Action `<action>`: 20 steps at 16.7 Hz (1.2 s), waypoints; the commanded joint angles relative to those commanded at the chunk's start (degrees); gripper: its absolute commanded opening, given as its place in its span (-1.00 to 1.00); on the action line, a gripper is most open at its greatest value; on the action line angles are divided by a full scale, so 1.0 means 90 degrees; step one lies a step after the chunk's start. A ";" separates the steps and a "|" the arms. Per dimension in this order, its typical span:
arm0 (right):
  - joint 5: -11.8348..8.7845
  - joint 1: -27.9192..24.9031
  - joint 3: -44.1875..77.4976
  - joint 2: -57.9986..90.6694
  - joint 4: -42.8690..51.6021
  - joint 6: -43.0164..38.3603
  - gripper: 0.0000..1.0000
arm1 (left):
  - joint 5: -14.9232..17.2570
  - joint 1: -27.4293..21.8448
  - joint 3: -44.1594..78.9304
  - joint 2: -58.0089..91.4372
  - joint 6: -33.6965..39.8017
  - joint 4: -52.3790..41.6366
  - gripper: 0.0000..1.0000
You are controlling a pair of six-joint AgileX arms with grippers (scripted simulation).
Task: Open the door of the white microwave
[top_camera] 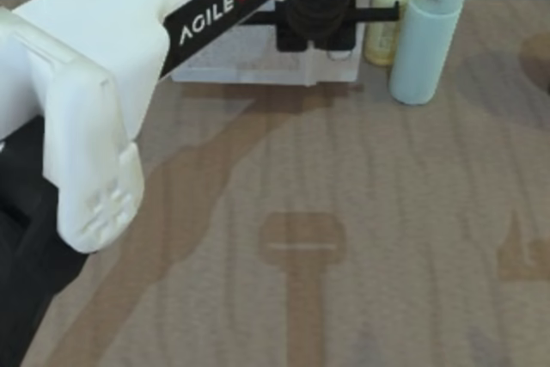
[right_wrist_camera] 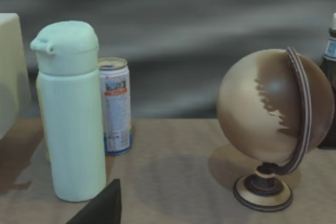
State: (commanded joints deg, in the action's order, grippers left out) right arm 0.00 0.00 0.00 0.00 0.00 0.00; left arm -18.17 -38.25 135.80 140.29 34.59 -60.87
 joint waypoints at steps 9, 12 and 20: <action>0.0000 0.0000 0.0000 0.0000 0.0000 0.0000 1.00 | 0.0000 0.0000 0.0000 0.0000 0.0000 0.0000 -1.00; 0.0000 0.0000 0.0000 0.0000 0.0000 0.0000 1.00 | 0.0000 0.0000 0.0000 0.0000 0.0000 0.0000 -1.00; 0.0000 0.0000 0.0000 0.0000 0.0000 0.0000 1.00 | 0.0082 -0.0003 -0.0556 -0.0310 -0.0182 0.0315 -1.00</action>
State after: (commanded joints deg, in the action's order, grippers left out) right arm 0.00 0.00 0.00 0.00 0.00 0.00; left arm -17.43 -38.28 130.80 137.50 32.96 -58.03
